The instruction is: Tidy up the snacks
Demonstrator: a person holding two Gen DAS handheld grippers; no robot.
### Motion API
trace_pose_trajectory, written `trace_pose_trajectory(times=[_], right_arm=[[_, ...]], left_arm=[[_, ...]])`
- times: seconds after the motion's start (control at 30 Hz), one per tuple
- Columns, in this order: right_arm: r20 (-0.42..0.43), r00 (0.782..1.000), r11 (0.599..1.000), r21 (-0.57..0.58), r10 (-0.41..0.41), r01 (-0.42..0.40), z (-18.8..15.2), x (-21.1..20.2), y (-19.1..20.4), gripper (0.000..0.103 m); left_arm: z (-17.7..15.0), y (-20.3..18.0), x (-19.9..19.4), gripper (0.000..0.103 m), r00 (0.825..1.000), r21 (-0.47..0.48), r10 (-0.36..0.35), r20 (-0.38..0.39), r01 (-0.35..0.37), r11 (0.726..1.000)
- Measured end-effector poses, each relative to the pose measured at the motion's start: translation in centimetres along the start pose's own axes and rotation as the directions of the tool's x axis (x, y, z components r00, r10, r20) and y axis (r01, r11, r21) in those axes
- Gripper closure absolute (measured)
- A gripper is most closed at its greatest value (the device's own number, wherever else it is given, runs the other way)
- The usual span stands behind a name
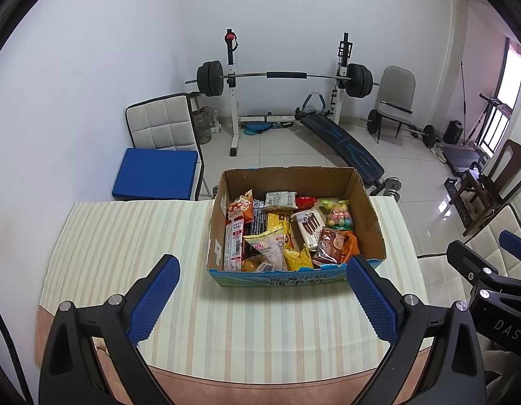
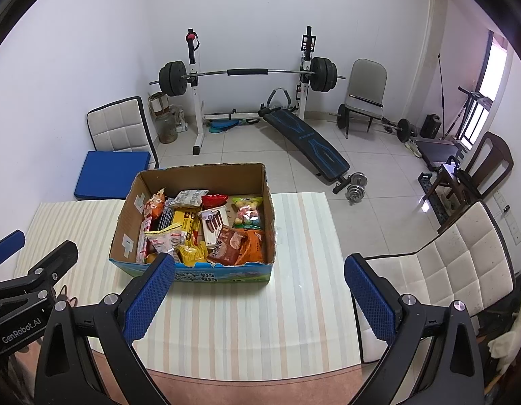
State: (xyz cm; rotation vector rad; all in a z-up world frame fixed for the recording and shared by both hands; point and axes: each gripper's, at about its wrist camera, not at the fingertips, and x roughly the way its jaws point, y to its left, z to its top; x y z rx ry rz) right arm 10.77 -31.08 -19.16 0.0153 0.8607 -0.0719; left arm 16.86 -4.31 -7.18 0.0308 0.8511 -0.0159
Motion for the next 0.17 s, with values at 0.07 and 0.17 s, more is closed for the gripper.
trace_pose_trajectory(times=[0.07,0.17], right_arm=[[0.000,1.000,1.000,0.000,-0.001,0.001,-0.04,-0.03,-0.02,0.001],[0.000,1.000,1.000,0.001,0.000,0.000,-0.02,0.00,-0.05,0.001]], left_arm=[[-0.19,-0.10,0.06,0.002,1.000,0.004,0.004,0.004,-0.004,1.000],[-0.52,-0.15,0.09,0.002,1.000,0.004,0.000,0.008,-0.001,1.000]])
